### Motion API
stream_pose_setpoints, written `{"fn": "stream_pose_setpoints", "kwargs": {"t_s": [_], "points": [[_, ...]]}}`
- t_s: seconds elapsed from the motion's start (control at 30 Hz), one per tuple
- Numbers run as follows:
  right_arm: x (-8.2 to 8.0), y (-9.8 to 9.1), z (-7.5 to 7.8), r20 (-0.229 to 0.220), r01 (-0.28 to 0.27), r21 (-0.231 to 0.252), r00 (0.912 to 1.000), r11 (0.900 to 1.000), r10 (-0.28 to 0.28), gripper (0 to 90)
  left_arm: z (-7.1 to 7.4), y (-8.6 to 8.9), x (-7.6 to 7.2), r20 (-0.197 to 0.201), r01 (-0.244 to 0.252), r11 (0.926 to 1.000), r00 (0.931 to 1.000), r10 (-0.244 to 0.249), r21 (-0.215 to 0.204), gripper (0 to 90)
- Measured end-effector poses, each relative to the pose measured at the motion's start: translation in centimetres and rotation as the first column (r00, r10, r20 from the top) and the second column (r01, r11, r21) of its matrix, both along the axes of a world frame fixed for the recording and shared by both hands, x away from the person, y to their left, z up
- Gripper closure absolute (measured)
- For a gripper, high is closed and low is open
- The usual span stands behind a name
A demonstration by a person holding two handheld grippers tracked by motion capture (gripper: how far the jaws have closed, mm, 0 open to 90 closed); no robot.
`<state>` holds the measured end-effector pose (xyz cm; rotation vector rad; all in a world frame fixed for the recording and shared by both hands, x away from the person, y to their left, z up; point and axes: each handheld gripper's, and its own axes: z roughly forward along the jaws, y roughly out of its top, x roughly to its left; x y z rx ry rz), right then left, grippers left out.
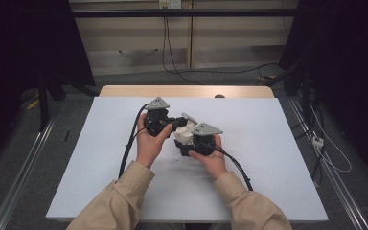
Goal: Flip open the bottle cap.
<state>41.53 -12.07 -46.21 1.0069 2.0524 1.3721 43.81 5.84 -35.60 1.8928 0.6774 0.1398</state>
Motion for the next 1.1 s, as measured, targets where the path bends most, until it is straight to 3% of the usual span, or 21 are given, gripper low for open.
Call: {"fn": "stream_pose_setpoints", "kwargs": {"t_s": [1.1], "points": [[0.0, 0.0, 0.0, 0.000, 0.000, -0.001, 1.0000, 1.0000, 0.000, 18.5, 1.2, -2.3, 0.9, 0.021, 0.023, 0.9997, 0.9995, -0.023, 0.010, 90.0]]}}
